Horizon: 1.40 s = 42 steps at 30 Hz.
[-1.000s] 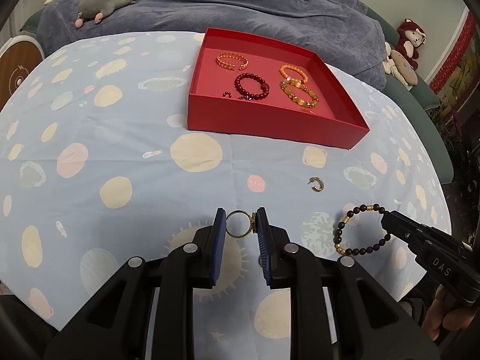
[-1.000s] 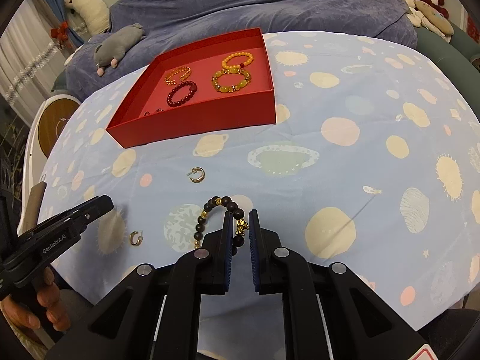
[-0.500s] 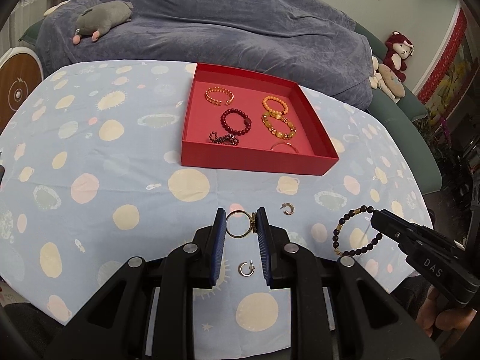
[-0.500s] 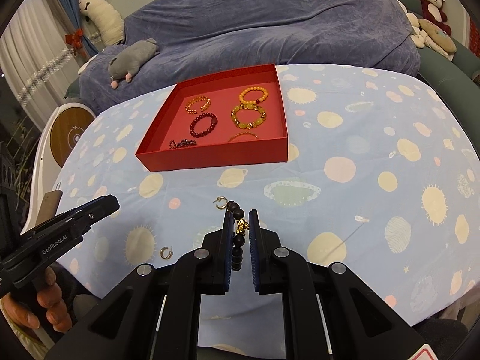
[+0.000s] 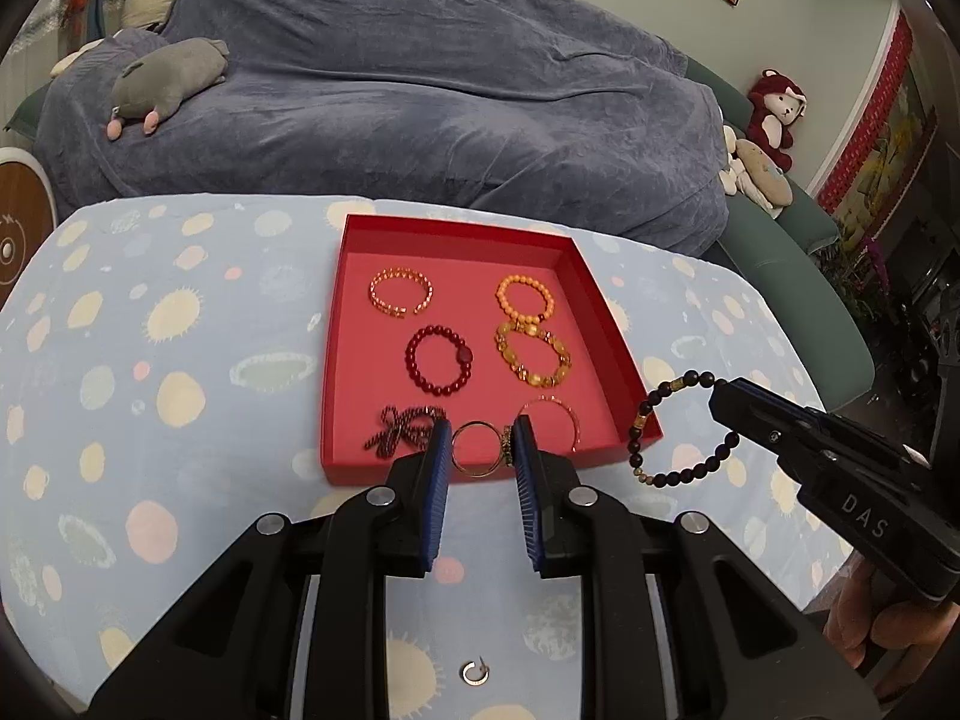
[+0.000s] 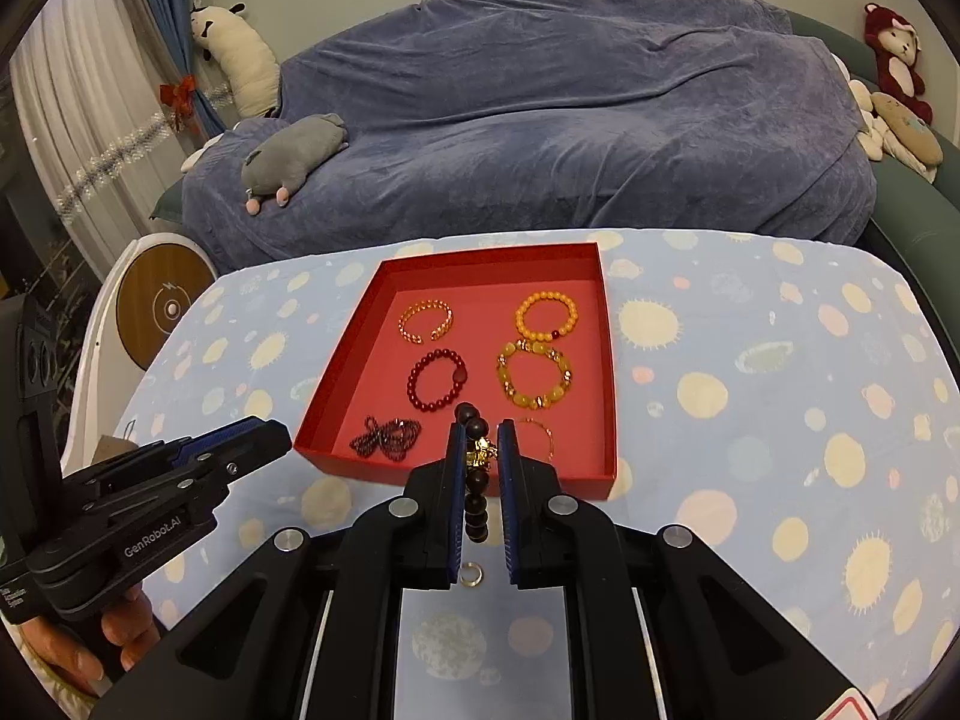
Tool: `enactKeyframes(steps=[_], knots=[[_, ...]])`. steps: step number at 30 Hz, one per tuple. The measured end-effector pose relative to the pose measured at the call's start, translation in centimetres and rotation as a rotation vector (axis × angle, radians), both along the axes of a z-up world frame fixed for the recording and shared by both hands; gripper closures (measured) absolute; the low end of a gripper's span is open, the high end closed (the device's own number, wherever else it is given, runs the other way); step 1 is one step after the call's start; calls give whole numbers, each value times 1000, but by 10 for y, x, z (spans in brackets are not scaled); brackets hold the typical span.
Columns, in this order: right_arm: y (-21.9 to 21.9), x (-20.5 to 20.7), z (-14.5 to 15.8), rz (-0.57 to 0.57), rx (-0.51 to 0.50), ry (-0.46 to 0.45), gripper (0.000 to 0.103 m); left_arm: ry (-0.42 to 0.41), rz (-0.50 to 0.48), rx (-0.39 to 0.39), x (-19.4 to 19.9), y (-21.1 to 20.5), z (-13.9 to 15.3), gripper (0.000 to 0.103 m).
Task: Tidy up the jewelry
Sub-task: 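Carry the ring and bead bracelet into the red box and open both tools, then withdraw both tools and move them toward the gold hoop earring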
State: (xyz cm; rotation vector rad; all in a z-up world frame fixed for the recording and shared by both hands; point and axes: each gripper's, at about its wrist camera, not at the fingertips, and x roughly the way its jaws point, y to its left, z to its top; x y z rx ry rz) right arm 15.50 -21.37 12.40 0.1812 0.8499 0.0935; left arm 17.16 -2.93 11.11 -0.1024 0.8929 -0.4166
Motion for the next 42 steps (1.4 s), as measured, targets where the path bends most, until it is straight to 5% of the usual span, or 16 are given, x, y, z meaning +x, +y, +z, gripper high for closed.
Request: enactKeyframes(steps=[11,25,28,32,42], knots=[[6,79,-38,20,35,58,93,45,-15,44,78,-25,-35,83],[-5,112,-94,-14,8,151,93,105,-8,90,110,-26,-83,82],[-7,109,-93,-27,-11,140,86,89,5,103,108,-25,-83,82],[-9,100,-86,-43,-29,109,61,64,30,104,103,-21,-79,63],[-7,70,-71,-46,-24,94,60,27,43,95,76,-13,-58,58]])
